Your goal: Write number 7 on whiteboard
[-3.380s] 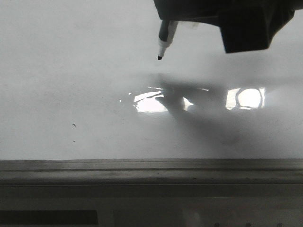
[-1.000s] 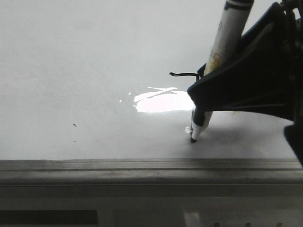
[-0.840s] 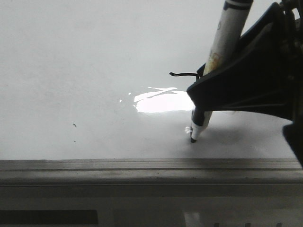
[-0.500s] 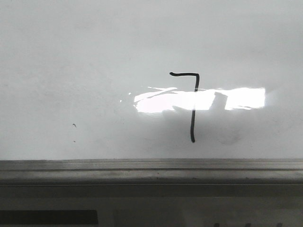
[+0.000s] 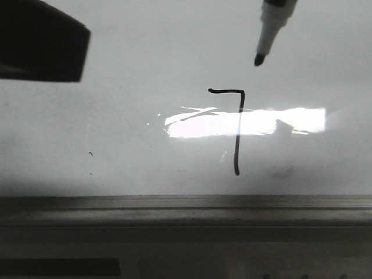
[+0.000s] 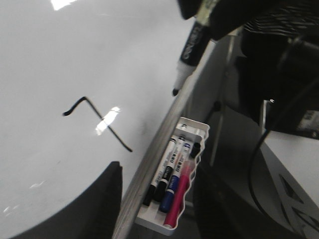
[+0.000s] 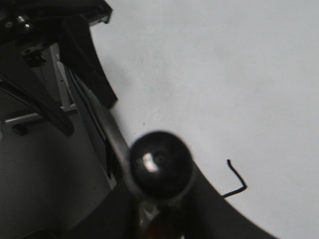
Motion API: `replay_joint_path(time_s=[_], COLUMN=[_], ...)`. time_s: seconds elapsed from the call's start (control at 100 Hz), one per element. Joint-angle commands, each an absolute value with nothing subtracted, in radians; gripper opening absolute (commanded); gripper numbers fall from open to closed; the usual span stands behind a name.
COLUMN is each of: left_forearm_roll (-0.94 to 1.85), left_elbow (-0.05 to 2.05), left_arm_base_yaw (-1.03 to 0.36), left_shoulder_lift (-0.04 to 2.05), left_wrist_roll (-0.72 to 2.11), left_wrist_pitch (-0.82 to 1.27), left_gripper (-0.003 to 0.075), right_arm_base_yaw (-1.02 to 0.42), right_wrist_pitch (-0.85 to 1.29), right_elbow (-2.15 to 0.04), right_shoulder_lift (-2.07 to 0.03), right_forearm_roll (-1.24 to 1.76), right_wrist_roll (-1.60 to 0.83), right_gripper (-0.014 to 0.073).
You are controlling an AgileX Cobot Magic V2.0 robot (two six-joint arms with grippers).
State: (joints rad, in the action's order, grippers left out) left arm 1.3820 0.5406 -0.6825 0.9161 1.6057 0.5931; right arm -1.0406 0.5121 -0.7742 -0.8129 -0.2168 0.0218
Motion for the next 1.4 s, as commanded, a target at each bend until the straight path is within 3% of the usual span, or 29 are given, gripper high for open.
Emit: replay_joint_path(time_s=[0.0,0.48,1.04,1.16,1.39], left_forearm_roll=[1.434,1.636,1.630,1.611,1.608], left_elbow=[0.606,0.627,0.627,0.627,0.627], left_arm_base_yaw=[-0.688,-0.688,-0.688,-0.688,-0.688], left_shoulder_lift=[0.964,1.033,1.038,1.038,1.038], left_wrist_roll=[1.697,1.863,1.863,1.863,1.863], left_wrist_pitch=[0.699,0.813,0.866,0.867,0.867], left_gripper=[0.0336,0.0336,0.0329,0.0276,0.0079], right_arm_base_yaw=[-1.074,-1.133,-1.189,-1.189,-1.189], right_wrist_pitch=[0.448,0.361,0.274,0.266,0.262], right_elbow=[-0.811,-0.811,-0.811,-0.811,-0.811], right_shoulder_lift=[-0.837,-0.888,-0.951,-0.951,-0.951], right_forearm_roll=[-0.211,-0.193,-0.190,-0.190,-0.190], right_wrist_roll=[0.017,0.017,0.017,0.017,0.017], right_gripper=[-0.0071,-0.0071,-0.0071,-0.0071,-0.0071])
